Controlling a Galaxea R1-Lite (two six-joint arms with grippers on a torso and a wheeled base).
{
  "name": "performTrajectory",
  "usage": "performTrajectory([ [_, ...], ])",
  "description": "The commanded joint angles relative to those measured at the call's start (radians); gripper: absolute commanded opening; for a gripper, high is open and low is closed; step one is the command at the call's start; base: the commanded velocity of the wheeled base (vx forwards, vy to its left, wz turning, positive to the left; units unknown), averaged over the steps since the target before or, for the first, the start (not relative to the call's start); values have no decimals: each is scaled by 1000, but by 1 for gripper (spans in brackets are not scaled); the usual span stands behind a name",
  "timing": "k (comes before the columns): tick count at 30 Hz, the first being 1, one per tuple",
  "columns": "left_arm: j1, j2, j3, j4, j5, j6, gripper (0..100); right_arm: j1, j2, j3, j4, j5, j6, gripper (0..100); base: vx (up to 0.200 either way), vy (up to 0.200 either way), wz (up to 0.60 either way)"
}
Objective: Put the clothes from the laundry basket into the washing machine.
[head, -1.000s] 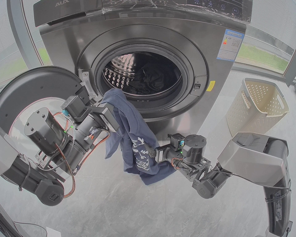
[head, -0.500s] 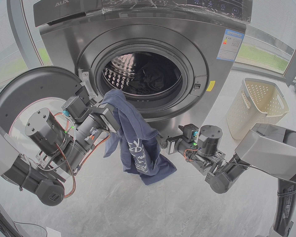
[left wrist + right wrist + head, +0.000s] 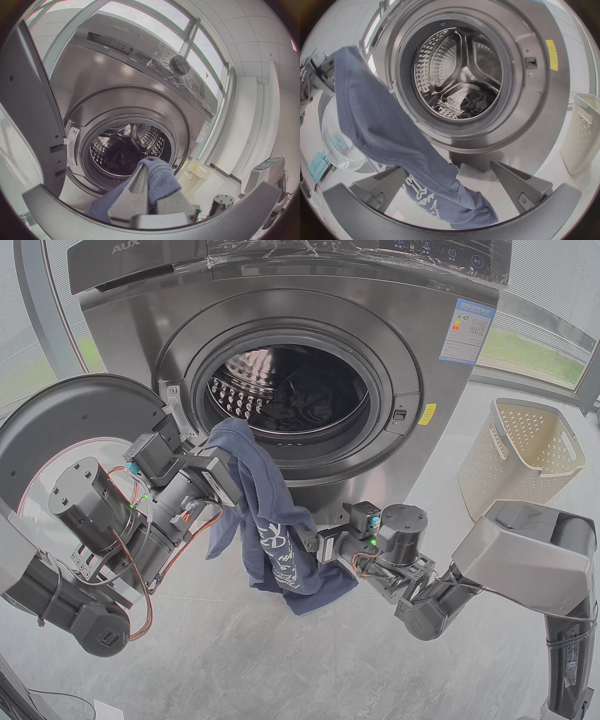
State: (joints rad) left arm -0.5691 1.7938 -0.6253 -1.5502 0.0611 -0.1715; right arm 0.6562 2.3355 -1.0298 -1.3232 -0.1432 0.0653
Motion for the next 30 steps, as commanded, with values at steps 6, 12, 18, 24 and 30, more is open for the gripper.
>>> performTrajectory([
  [6,0,1,-10,-1,2,0,0,39,99,-59,-1,-3,1,100,0,0,0],
  [12,0,2,-10,-1,3,-2,0,51,116,-98,2,-3,-1,100,0,0,0],
  [18,0,2,-10,-1,3,-2,0,53,131,-161,10,-4,1,100,0,0,0],
  [24,0,4,-10,-1,3,-2,0,37,65,-161,10,-4,1,100,0,0,0],
  [30,2,4,-10,-1,3,-2,0,-7,-33,-72,1,-3,-1,100,0,0,0],
])
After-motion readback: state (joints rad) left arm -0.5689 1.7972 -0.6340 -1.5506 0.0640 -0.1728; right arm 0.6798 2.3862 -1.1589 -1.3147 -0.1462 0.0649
